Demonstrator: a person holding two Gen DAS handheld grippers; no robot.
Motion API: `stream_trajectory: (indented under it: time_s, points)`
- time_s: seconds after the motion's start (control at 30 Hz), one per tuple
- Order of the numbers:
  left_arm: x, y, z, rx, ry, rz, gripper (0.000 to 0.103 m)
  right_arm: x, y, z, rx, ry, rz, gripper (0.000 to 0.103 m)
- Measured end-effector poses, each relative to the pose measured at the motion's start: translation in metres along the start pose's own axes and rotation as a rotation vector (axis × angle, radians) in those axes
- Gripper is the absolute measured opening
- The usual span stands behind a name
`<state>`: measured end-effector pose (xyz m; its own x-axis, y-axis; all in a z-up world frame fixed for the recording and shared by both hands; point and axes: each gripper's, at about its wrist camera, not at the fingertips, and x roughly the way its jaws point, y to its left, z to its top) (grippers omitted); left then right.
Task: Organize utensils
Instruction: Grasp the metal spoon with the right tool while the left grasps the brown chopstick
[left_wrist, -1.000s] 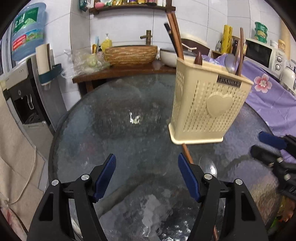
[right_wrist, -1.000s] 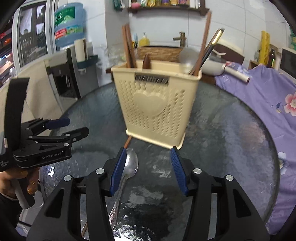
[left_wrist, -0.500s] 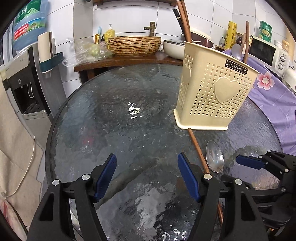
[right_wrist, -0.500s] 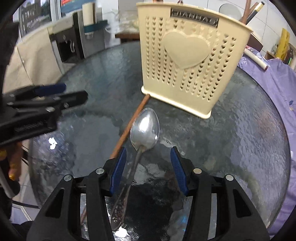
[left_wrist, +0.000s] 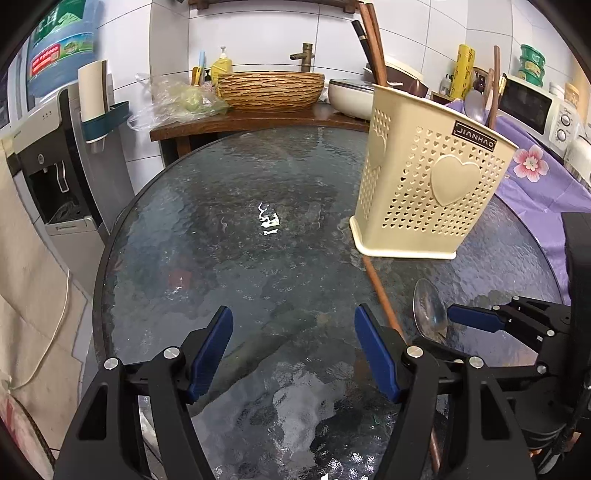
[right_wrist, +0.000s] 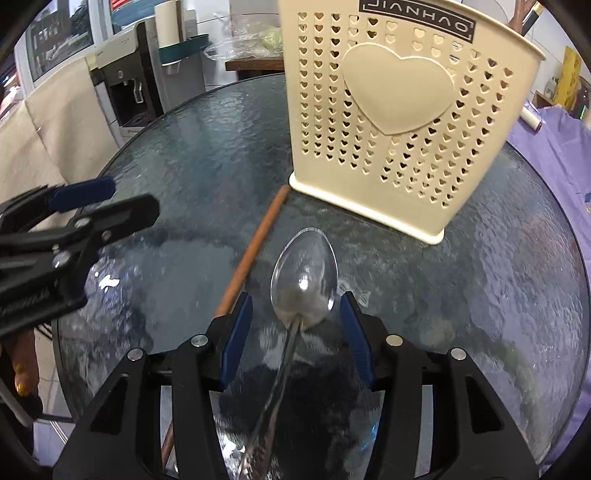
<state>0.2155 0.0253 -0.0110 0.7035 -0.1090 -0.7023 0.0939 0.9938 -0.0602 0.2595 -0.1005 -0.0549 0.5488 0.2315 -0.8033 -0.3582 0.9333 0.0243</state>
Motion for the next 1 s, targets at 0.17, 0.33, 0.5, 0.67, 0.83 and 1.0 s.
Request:
stream_trajectory:
  time_s: [0.17,0.33,0.5,0.67,0.83,1.0]
  points:
    - [0.002,0.006,0.004,-0.025,-0.002,0.009,0.066,0.006,0.005,0.011,0.021,0.002,-0.022,0.048]
    - [0.006,0.001,0.006,-0.018,0.008,0.005,0.066,0.007,0.003,0.012,0.024,-0.006,-0.013,0.038]
    - [0.014,-0.015,0.007,0.008,0.030,-0.022,0.066,0.002,-0.011,0.007,0.059,-0.009,-0.004,0.038]
    - [0.025,-0.030,0.007,0.043,0.056,-0.017,0.064,-0.007,-0.034,-0.004,0.101,-0.007,-0.020,0.038]
    - [0.039,-0.034,0.006,0.054,0.089,0.020,0.058,-0.012,-0.046,-0.011,0.122,-0.012,-0.027,0.038]
    - [0.050,-0.037,0.003,0.065,0.126,0.032,0.040,-0.015,-0.051,-0.016,0.134,-0.017,-0.020,0.038]
